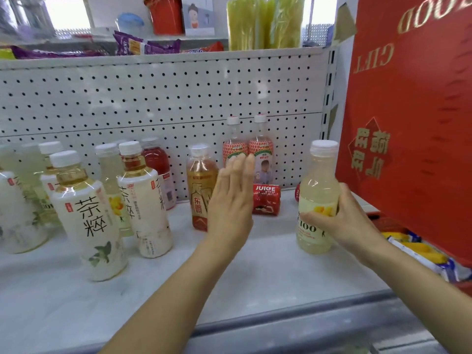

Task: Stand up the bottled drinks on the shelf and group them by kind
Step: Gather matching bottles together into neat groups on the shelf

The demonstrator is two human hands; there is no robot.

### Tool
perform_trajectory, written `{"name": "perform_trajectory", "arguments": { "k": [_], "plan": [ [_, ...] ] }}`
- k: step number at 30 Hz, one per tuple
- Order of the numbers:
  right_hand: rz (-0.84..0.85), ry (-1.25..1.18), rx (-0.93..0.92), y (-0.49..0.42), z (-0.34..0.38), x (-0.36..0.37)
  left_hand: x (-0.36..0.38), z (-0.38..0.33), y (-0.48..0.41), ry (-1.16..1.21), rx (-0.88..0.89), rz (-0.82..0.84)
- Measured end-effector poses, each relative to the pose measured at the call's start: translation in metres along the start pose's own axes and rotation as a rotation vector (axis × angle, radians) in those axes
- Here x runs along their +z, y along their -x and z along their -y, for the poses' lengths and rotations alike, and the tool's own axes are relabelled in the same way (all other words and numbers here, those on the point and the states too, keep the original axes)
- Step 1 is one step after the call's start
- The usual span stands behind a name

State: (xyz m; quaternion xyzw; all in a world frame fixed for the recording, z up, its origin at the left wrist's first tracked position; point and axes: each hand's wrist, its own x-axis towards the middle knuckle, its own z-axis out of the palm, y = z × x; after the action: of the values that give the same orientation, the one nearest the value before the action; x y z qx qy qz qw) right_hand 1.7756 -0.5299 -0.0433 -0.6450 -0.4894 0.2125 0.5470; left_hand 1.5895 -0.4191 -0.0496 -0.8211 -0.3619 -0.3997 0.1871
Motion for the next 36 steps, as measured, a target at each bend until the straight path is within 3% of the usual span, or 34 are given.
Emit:
{"name": "perform_trajectory", "arguments": {
  "k": [4, 8, 11, 15, 19, 24, 27, 30, 33, 36],
  "plan": [
    [0.057, 0.043, 0.02, 0.002, -0.002, -0.008, 0.023, -0.004, -0.028, 0.094, -0.176, 0.521],
    [0.06, 0.075, 0.018, 0.003, -0.003, -0.009, 0.045, 0.003, -0.041, -0.021, -0.161, 0.676],
    [0.047, 0.093, 0.008, 0.003, -0.002, -0.01, 0.044, 0.003, -0.043, -0.118, -0.11, 0.703],
    [0.034, 0.122, 0.012, 0.002, 0.001, -0.009, 0.026, -0.003, -0.029, 0.094, -0.136, 0.773],
    [0.009, 0.178, 0.02, -0.004, 0.002, -0.005, 0.001, -0.008, -0.007, 0.1, -0.1, 0.773],
    [0.032, 0.184, 0.003, -0.019, 0.004, 0.018, -0.031, 0.008, 0.025, 0.246, -0.259, 0.766],
    [0.14, 0.181, 0.001, -0.028, 0.006, 0.029, -0.041, 0.017, 0.033, 0.324, -0.348, 0.721],
    [0.215, 0.501, -0.077, -0.036, -0.002, 0.017, -0.049, 0.024, 0.04, 0.346, -0.401, 0.68],
    [0.023, 0.977, -0.067, -0.045, -0.013, -0.008, -0.06, 0.027, 0.044, 0.35, -0.443, 0.621],
    [0.026, 0.971, 0.086, -0.044, -0.016, -0.018, -0.074, 0.026, 0.043, 0.328, -0.451, 0.555]
  ]
}}
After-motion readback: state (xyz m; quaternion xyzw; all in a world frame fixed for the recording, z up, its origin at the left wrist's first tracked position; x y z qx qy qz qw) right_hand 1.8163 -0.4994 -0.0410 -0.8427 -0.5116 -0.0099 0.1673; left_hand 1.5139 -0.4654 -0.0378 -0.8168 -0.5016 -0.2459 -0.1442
